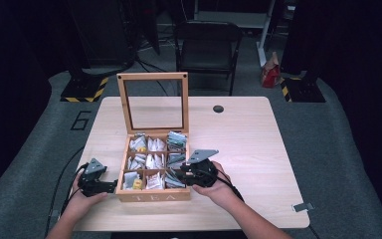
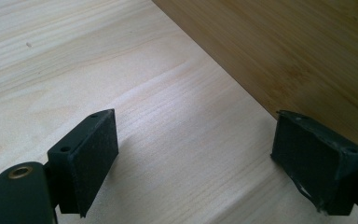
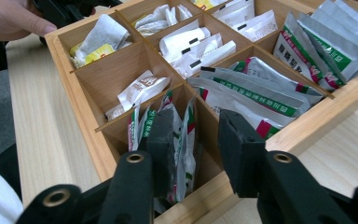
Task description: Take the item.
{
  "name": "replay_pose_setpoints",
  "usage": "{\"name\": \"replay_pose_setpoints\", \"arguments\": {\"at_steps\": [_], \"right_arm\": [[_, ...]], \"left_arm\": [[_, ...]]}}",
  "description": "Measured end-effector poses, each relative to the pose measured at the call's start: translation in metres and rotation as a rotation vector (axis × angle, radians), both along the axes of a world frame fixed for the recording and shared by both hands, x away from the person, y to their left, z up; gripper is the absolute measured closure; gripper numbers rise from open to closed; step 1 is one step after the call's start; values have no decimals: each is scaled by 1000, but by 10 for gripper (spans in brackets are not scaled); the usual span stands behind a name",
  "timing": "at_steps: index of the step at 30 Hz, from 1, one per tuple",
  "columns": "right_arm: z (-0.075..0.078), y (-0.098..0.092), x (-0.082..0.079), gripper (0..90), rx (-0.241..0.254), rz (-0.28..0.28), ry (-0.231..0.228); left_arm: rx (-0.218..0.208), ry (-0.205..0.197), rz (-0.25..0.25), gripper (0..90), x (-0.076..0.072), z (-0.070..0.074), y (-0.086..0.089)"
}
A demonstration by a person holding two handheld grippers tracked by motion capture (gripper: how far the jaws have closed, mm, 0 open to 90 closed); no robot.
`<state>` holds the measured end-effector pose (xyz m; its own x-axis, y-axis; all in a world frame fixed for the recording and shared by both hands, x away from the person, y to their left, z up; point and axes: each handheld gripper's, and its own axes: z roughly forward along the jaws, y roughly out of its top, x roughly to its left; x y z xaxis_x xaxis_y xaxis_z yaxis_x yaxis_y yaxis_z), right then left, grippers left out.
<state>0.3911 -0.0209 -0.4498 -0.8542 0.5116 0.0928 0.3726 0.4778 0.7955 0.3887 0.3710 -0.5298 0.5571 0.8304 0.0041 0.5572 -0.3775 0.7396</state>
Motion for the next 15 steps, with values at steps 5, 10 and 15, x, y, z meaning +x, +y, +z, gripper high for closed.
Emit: {"name": "replay_pose_setpoints", "arguments": {"at_steps": [5,10,15], "right_arm": [[-2,2,-1,718,-5,3,12],[-5,3,1,752,-11,5,10],[-7,6,1,766,-15,7,24]], "left_arm": [[-1,0,0,139,0,0,0],[-1,0,1,139,0,0,0],[-2,0,1,139,0,0,0]]}}
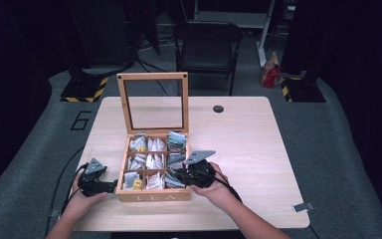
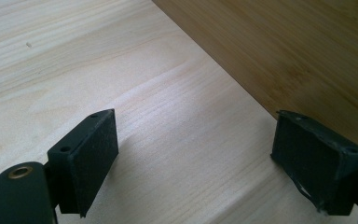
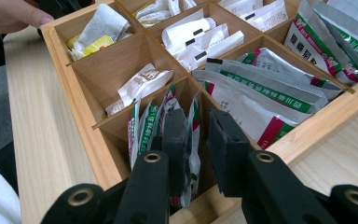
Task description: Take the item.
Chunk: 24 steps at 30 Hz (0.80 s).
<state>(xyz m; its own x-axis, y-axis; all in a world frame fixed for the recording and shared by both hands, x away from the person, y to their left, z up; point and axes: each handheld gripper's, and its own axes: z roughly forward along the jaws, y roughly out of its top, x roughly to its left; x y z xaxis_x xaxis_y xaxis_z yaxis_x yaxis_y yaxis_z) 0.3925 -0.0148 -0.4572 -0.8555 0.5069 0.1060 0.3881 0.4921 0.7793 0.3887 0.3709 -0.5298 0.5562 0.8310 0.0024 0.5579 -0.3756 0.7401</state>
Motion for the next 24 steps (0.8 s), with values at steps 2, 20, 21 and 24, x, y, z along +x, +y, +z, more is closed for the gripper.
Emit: {"name": "replay_pose_setpoints", "arguments": {"at_steps": [2,20,21,24], "right_arm": [[-1,1,0,774,-4,3,0],[-10,12,1,819,-27,15,25],[-10,13,2,824,-29,12,26],[-11,13,2,827,-33,17,18]], "left_arm": [[1,-1,-1,139,0,0,0],[-2,-1,1,139,0,0,0],[-6,-1,2,139,0,0,0],[0,1,0,139,0,0,0]]}}
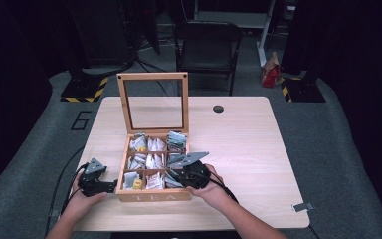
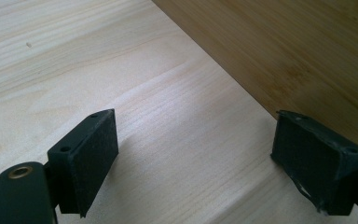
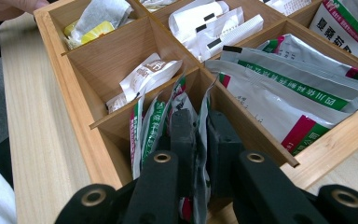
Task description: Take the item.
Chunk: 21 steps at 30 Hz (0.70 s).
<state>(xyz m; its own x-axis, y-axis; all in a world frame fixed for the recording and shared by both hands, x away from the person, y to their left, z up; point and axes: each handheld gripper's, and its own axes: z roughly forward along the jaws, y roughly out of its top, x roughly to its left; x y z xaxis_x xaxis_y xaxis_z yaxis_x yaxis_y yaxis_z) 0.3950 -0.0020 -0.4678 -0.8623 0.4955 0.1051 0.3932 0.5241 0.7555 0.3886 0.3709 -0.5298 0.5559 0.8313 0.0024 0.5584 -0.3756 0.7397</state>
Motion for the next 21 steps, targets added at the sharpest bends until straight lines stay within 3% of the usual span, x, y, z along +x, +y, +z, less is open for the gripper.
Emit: {"name": "replay_pose_setpoints", "arguments": {"at_steps": [7,21], "right_arm": [[-1,1,0,891,-4,5,7],[0,0,0,900,-14,14,-4]], "left_arm": [[-2,-2,0,139,0,0,0],[0,-1,0,139,0,0,0]]}}
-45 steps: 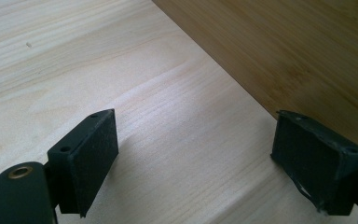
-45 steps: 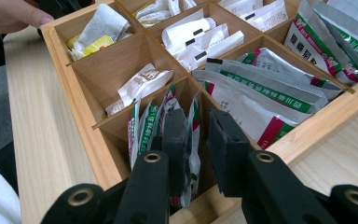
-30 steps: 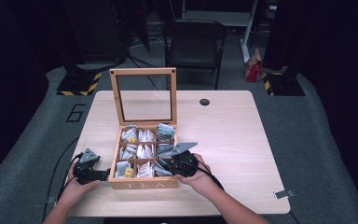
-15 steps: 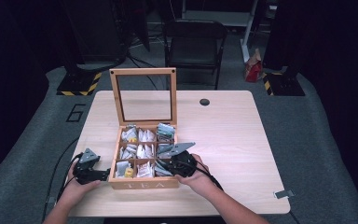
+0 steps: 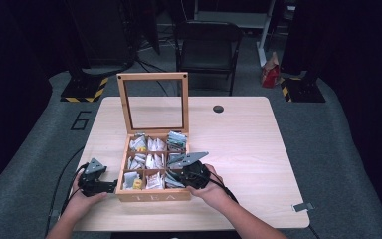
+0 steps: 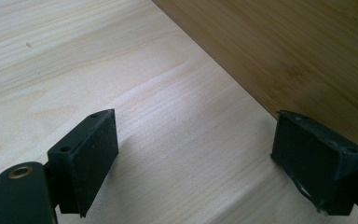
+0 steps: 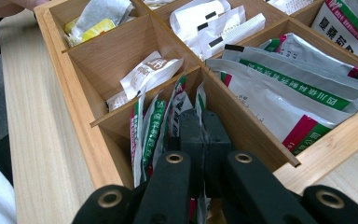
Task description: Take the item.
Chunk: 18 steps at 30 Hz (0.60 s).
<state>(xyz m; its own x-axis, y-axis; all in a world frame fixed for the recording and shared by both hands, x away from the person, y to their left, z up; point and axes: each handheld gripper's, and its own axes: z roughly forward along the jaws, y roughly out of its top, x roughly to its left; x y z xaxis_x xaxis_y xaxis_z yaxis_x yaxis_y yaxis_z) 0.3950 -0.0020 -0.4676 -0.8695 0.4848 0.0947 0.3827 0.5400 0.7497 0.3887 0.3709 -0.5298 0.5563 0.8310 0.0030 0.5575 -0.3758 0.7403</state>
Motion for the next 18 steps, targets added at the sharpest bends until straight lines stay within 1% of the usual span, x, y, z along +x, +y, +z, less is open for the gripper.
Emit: {"name": "replay_pose_setpoints", "arguments": {"at_steps": [6,8,11,12,13,15,16,17,18], "right_arm": [[5,-1,-1,900,9,-4,3],[9,-2,0,900,17,1,-3],[14,-3,0,900,24,-1,2],[16,-4,1,900,24,11,-4],[18,-4,0,900,34,-3,9],[22,-6,1,900,40,0,5],[24,-6,0,900,46,-6,12],[27,-7,2,900,50,1,2],[29,-7,1,900,56,-7,12]], "left_arm": [[-1,0,1,139,0,0,0],[-1,0,0,139,0,0,0],[-1,0,1,139,0,0,0],[1,0,-1,139,0,0,0],[0,0,0,139,0,0,0],[-2,-1,1,139,0,0,0],[1,0,-1,139,0,0,0],[0,0,0,139,0,0,0],[-1,-1,1,139,0,0,0]]}}
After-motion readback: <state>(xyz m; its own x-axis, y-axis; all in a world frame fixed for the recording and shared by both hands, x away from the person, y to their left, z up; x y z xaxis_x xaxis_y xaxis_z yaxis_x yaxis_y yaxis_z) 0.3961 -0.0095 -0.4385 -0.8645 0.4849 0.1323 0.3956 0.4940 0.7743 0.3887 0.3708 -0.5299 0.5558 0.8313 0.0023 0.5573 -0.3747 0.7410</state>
